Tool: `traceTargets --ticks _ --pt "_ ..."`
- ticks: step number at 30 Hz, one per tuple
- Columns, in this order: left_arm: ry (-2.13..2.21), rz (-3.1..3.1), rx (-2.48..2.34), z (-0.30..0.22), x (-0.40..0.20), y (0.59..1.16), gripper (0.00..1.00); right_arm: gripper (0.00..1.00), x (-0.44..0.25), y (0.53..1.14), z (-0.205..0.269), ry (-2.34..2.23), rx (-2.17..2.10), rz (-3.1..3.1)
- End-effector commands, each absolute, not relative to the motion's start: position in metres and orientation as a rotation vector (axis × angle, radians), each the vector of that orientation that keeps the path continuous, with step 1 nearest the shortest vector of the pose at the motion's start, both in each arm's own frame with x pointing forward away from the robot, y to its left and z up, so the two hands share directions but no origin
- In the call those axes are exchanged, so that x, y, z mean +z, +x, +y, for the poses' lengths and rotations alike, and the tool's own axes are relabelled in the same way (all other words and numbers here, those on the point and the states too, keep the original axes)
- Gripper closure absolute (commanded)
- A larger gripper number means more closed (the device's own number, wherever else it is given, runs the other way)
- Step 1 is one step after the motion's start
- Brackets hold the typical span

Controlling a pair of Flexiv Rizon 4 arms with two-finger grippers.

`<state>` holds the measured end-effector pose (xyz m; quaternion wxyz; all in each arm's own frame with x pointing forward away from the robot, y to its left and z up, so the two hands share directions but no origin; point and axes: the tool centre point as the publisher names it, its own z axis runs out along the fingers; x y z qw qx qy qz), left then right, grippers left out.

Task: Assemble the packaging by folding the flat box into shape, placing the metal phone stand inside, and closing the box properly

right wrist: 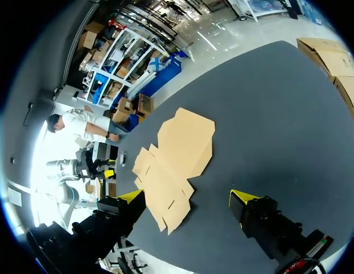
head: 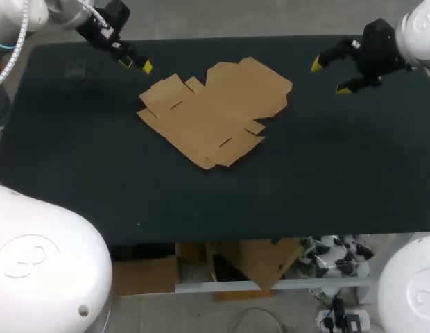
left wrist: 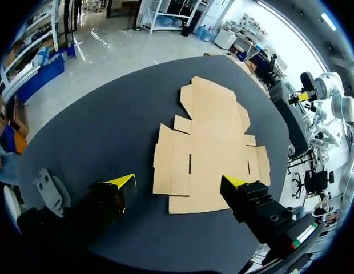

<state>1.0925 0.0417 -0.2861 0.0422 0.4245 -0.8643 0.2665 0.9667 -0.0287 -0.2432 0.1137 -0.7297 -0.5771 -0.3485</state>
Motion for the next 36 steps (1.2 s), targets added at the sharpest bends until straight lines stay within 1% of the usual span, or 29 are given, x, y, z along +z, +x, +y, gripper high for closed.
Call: traceTargets --ticks 1,12,17,24,30,36 --pt "1.295 -2.644 0.774 0.041 -0.284 1.095 0.0 0.0 -0.242 0.966 -0.029 -2.141 -1.022 -1.692" --pt "1.295 -2.644 0.774 0.041 -0.284 1.095 0.0 0.0 -0.242 0.966 -0.029 -2.141 -1.022 -1.692" --pt "1.295 -2.644 0.774 0.041 -0.284 1.095 0.0 0.0 -0.241 0.947 -0.036 -2.116 -0.953 -1.729" --pt "1.296 -2.672 0.758 0.048 -0.296 1.114 0.0 0.0 -0.25 0.919 -0.043 -2.064 -0.885 -1.754" --pt "1.263 -2.676 0.752 0.055 -0.309 1.131 0.0 0.0 -0.26 0.905 -0.041 -2.032 -0.828 -1.827" --pt "1.195 -2.633 0.768 0.056 -0.324 1.132 0.0 0.0 -0.266 0.897 -0.037 -2.019 -0.8 -1.874"
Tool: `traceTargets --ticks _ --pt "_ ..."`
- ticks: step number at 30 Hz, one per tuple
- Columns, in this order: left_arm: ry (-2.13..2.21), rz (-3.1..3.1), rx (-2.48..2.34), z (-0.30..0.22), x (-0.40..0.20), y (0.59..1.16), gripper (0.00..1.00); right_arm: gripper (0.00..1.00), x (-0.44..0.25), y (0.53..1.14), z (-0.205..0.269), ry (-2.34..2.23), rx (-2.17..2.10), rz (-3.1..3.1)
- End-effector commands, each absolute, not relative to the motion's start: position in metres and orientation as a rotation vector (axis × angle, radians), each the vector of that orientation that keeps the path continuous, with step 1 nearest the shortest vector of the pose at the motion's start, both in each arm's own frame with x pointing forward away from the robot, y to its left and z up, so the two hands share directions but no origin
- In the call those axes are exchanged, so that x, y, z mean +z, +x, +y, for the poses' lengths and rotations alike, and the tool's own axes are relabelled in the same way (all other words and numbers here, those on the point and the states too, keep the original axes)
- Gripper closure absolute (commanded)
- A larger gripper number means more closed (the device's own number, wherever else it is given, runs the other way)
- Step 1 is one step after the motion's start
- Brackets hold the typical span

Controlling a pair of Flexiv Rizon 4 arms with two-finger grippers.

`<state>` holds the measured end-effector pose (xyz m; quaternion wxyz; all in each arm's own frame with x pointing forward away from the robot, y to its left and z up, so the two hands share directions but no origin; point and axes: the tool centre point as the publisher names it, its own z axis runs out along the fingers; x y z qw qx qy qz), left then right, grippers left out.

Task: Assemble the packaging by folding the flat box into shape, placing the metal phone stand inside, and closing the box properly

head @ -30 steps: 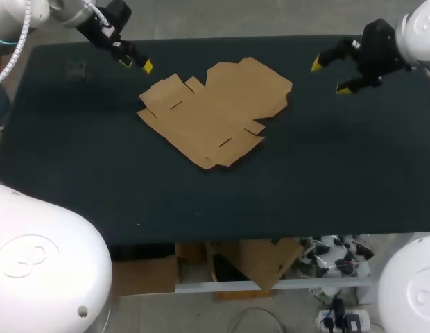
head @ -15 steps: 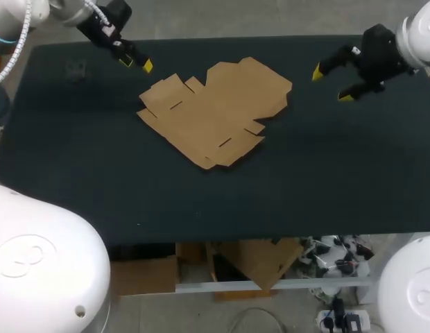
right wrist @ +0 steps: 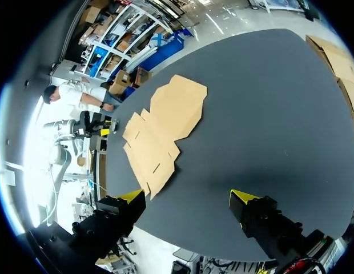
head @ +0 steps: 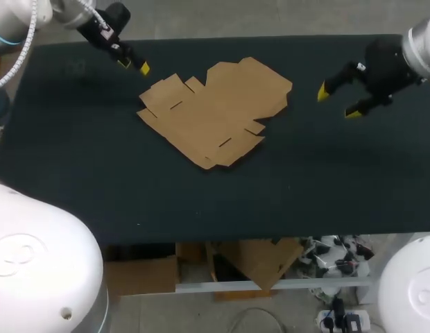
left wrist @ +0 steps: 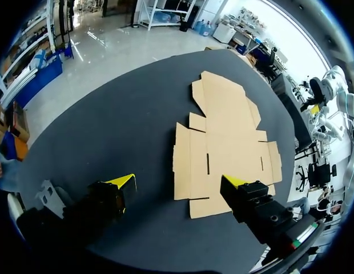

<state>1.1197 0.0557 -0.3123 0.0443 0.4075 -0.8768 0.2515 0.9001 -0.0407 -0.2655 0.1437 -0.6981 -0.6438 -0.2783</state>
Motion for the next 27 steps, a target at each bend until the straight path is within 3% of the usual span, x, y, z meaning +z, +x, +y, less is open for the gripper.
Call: traceTargets --ticks 1,27 --pt "1.185 -2.64 0.762 0.056 -0.327 1.133 0.0 0.0 -0.267 0.896 -0.036 -2.018 -0.799 -1.879" --pt "1.043 -2.605 0.677 0.04 -0.373 1.125 0.0 0.0 -0.277 0.886 -0.031 -1.936 -0.781 -1.978"
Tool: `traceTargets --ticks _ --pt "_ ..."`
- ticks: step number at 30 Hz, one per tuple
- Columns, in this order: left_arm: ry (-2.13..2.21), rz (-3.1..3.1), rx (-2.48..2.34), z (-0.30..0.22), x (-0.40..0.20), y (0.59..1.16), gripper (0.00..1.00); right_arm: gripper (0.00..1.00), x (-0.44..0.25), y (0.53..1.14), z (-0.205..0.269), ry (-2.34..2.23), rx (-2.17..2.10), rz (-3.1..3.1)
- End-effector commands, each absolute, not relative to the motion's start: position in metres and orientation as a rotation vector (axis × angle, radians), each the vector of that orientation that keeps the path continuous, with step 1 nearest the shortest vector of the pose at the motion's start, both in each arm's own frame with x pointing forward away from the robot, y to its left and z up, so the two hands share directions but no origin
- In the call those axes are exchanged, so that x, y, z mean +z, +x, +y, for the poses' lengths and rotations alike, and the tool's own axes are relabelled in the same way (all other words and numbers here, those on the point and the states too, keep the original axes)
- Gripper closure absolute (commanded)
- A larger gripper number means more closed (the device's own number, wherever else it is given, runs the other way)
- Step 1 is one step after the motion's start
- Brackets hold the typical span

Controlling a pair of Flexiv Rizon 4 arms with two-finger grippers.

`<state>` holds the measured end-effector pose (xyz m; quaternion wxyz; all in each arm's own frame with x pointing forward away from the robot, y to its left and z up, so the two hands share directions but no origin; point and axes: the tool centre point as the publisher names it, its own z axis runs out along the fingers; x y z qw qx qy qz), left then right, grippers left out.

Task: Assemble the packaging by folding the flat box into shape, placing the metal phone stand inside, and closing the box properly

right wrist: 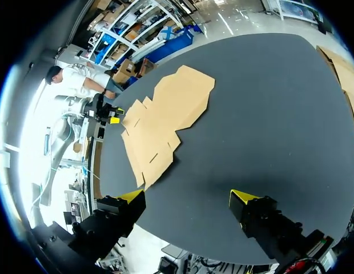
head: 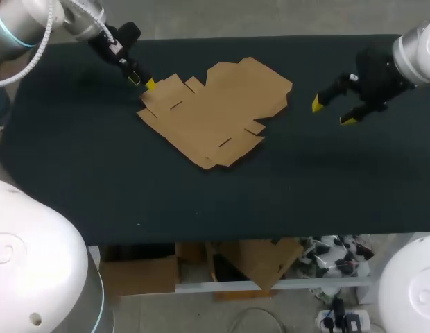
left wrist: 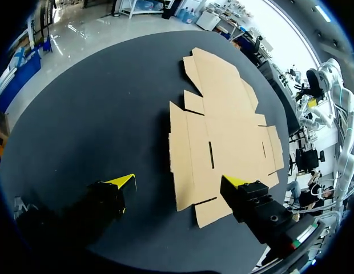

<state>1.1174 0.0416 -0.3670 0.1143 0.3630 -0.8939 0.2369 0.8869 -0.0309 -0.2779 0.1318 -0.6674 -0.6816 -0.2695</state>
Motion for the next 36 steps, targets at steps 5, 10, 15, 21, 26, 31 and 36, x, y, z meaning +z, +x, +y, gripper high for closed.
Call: traceTargets --ticks 5,10,15,21,26,31,36 --pt "1.038 -2.593 0.676 0.038 -0.378 1.124 0.14 0.0 -0.277 0.886 -0.031 -1.936 -0.781 -1.978" --pt "1.029 -2.587 0.668 0.036 -0.381 1.121 0.14 0.0 -0.277 0.886 -0.031 -1.936 -0.781 -1.978" --pt "1.012 -2.572 0.661 0.035 -0.384 1.118 0.17 0.0 -0.277 0.886 -0.031 -1.936 -0.781 -1.978" --pt "0.999 -2.549 0.634 0.031 -0.387 1.114 0.41 0.0 -0.277 0.886 -0.031 -1.936 -0.781 -1.978" --pt "0.979 -2.544 0.597 0.027 -0.39 1.111 0.55 0.0 -0.277 0.886 -0.031 -1.936 -0.781 -1.978" --pt "0.981 -2.539 0.584 0.026 -0.391 1.109 0.89 0.0 -0.277 0.886 -0.031 -1.936 -0.781 -1.978" --pt "1.011 -2.53 0.598 0.025 -0.39 1.106 1.0 0.0 -0.277 0.886 -0.031 -1.936 -0.781 -1.978"
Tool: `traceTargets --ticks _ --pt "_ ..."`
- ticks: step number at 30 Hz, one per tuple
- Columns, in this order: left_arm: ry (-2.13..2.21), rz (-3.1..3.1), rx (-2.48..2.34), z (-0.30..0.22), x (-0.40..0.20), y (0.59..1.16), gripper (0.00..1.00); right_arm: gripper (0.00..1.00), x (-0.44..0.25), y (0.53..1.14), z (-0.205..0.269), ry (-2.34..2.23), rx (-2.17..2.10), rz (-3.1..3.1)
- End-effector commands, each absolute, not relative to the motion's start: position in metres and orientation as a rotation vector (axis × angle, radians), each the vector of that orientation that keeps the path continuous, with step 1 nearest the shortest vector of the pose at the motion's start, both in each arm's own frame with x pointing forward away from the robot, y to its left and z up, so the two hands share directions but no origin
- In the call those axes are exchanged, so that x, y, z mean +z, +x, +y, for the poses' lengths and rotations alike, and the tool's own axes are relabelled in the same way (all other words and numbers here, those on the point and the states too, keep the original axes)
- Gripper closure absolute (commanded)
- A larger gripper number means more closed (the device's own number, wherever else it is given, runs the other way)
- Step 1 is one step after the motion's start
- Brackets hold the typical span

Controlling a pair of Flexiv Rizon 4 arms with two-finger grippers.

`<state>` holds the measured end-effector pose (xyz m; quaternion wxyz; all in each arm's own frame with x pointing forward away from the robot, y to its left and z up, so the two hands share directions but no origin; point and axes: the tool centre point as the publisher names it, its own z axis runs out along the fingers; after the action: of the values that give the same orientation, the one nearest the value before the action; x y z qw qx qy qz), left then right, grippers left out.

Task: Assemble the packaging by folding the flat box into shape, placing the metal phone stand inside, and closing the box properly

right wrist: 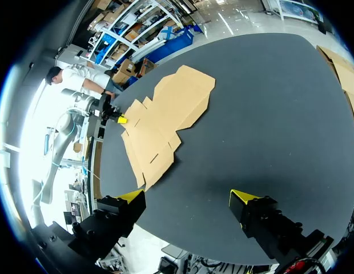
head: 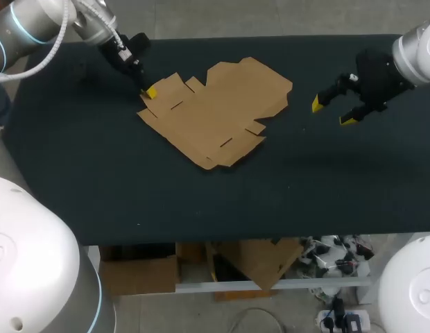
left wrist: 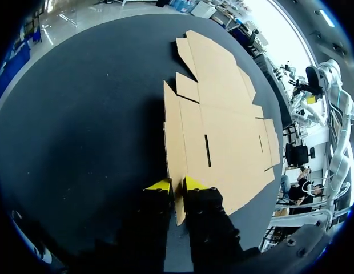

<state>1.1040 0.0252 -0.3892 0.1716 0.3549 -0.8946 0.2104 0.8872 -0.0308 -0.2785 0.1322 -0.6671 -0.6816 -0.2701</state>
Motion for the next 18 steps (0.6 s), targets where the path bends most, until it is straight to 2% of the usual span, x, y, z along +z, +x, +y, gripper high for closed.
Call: traceTargets --ticks 1,18 --pt "1.016 -2.53 0.601 0.025 -0.389 1.104 1.0 0.0 -0.277 0.886 -0.031 -1.936 -0.781 -1.978" --pt "1.239 -2.461 0.75 0.017 -0.364 1.058 1.0 0.0 -0.277 0.886 -0.031 -1.936 -0.781 -1.978"
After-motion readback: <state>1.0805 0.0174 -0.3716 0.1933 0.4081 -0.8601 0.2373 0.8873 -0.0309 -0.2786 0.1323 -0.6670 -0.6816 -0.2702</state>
